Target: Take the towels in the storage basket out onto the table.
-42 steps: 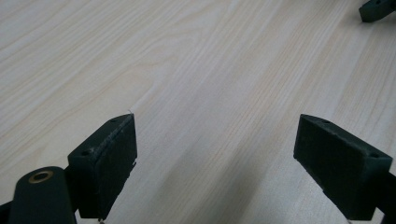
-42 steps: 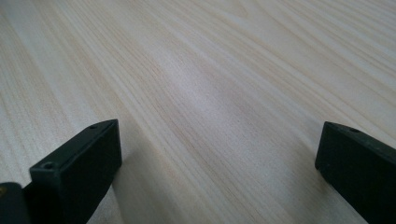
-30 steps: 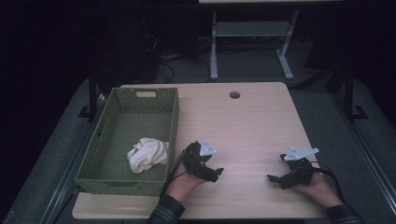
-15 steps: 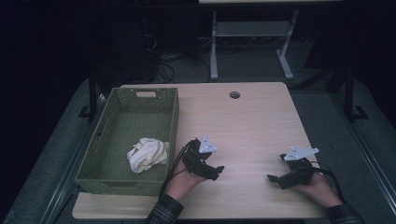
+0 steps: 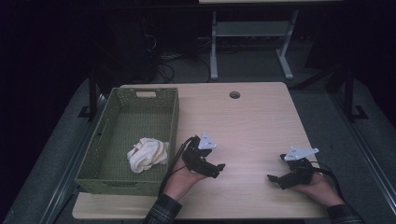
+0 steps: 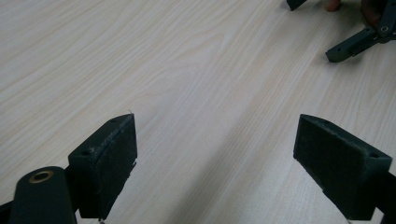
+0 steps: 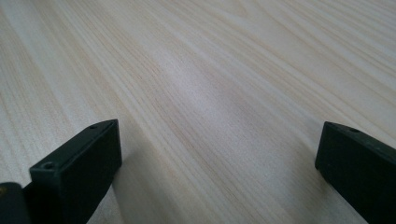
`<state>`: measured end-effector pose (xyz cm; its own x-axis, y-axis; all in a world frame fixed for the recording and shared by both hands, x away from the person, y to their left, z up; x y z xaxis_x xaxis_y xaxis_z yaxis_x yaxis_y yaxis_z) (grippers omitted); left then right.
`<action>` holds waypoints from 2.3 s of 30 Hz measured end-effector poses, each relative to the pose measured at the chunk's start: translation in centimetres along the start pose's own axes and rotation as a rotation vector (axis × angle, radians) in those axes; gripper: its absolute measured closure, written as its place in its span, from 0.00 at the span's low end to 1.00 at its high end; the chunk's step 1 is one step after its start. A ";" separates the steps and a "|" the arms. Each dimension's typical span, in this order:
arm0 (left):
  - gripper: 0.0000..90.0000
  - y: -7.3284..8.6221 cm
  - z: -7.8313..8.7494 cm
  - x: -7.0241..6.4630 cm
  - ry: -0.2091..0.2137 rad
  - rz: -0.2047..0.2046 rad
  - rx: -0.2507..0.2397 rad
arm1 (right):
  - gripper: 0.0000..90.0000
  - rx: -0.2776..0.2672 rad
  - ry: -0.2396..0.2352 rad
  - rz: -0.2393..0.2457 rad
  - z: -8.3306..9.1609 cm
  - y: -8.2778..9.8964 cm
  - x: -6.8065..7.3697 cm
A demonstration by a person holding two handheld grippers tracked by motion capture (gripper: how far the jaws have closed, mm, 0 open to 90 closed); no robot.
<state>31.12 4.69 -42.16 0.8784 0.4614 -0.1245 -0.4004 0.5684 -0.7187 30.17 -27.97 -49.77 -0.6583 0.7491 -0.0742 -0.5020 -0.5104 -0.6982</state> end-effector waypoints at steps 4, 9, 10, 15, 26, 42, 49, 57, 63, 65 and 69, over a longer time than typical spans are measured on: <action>0.14 -0.4 0.3 0.0 0.007 0.000 -0.002 | 0.00 -0.004 -0.008 0.007 0.0 0.0 -0.1; 0.14 -0.8 0.6 0.1 0.010 -0.013 0.001 | 0.00 -0.003 -0.005 0.005 0.0 0.0 0.0; 0.14 -0.9 0.6 0.0 0.011 -0.012 0.002 | 0.00 -0.001 -0.004 0.003 0.0 0.0 0.0; 0.14 -1.3 0.8 0.0 0.020 -0.021 0.008 | 0.00 -0.001 -0.003 0.003 0.0 0.0 0.0; 0.14 -2.8 2.2 0.7 0.019 -0.033 -0.019 | 0.00 -0.001 -0.003 0.003 0.0 0.0 0.0; 0.15 -3.3 4.0 2.4 0.031 -0.028 -0.024 | 0.00 -0.003 -0.003 0.004 0.0 0.0 0.0; 0.15 -3.5 4.6 3.2 0.036 -0.035 -0.012 | 0.00 -0.002 -0.003 0.003 0.0 0.0 0.0; 0.15 -3.3 5.6 3.9 0.039 -0.037 -0.005 | 0.00 -0.002 -0.003 0.003 0.0 0.0 0.0; 0.15 -2.8 6.8 4.7 0.026 -0.016 -0.020 | 0.00 -0.002 -0.003 0.003 0.0 0.0 0.0; 0.15 -2.6 7.2 4.9 0.019 -0.010 -0.024 | 0.00 -0.002 -0.003 0.003 0.0 0.0 0.0; 0.15 -2.2 8.0 5.4 0.003 0.008 -0.036 | 0.00 -0.002 -0.003 0.003 0.0 0.0 0.0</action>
<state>34.69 11.35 -35.76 0.8760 0.4638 -0.1323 -0.3977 0.5395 -0.7422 30.16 -27.99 -49.78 -0.6617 0.7460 -0.0745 -0.4986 -0.5121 -0.6994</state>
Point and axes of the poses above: each handheld gripper's, and its own axes: z roughly backward along the jaws, y roughly out of its underside, x roughly to its left, the point moved 2 cm from there along -z, roughly forward along the jaws, and after that the axes turned 9 degrees about y, right-handed, at the moved point
